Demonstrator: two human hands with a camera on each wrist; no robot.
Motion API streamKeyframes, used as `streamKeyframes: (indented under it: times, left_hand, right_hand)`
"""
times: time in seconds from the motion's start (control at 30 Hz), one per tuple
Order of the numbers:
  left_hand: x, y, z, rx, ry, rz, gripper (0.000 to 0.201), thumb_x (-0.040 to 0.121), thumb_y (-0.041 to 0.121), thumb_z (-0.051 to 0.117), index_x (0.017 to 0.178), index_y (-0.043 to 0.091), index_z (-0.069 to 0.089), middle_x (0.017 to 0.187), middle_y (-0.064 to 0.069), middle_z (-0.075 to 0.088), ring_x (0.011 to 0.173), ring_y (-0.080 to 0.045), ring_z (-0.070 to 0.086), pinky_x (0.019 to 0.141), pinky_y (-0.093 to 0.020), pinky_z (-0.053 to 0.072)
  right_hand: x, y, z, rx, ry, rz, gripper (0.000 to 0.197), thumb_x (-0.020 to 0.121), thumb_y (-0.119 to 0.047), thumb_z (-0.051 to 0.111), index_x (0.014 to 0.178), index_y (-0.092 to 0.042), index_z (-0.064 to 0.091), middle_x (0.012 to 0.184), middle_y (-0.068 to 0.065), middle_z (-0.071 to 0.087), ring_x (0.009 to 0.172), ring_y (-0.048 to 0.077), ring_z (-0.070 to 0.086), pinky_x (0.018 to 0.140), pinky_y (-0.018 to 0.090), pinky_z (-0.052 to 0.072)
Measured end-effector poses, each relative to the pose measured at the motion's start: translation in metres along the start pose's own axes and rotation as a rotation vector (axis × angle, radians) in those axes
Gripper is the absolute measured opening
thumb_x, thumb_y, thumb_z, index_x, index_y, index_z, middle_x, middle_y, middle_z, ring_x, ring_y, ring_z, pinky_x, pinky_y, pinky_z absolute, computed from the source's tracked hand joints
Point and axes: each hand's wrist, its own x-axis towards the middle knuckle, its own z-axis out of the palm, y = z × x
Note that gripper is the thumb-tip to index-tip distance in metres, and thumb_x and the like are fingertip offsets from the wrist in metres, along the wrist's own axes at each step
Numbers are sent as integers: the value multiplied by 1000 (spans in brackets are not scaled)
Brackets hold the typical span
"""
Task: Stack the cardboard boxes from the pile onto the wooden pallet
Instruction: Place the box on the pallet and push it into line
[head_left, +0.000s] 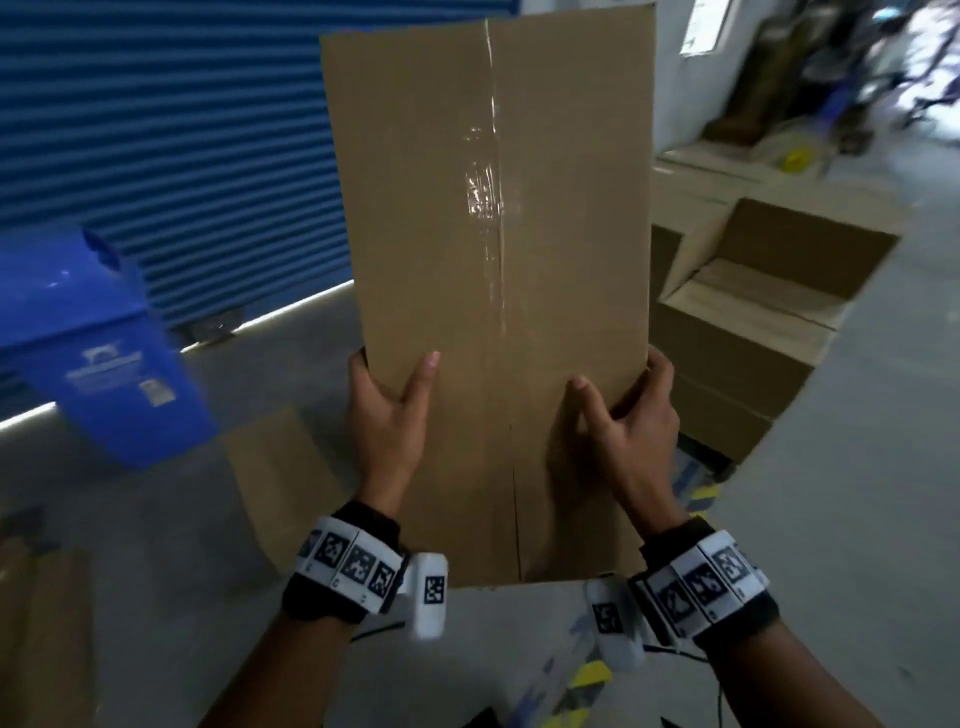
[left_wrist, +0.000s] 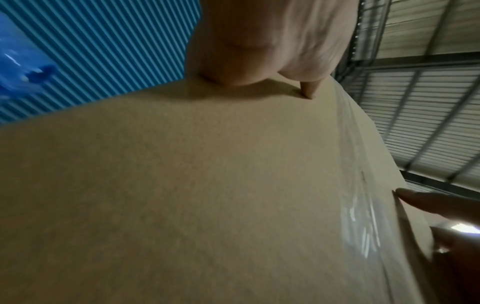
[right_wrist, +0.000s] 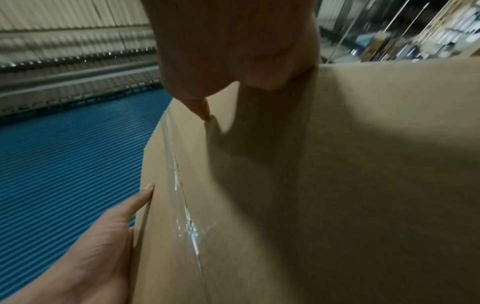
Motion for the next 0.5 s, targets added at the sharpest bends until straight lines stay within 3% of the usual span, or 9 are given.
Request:
streamKeyframes:
  times: [0.17, 0.33, 0.5]
  left_hand:
    - [-40, 26, 127, -38, -127, 53, 50, 89, 33, 74, 131, 22, 50, 107, 22, 60, 89, 24, 58, 70, -1, 46]
    - [-91, 47, 273, -98, -278, 60, 48, 86, 41, 76, 125, 30, 52, 106, 22, 64, 93, 18, 62, 74, -8, 49]
    - [-146, 66, 393, -132, -428, 52, 59, 85, 47, 74, 135, 23, 53, 114, 19, 65, 99, 12, 63, 78, -10, 52]
  right_hand:
    - [38, 43, -115, -28, 146, -1, 78, 81, -52, 71, 144, -24, 34, 125, -15, 50, 113, 7, 53, 91, 26, 46]
    - [70, 97, -250, -97, 302, 17, 77, 76, -55, 67, 138, -15, 44, 121, -6, 60, 105, 9, 58, 79, 0, 39]
    - [93, 138, -362, -146, 394, 88, 71, 80, -45, 72, 136, -12, 44, 120, -4, 60, 105, 12, 60, 83, 18, 48]
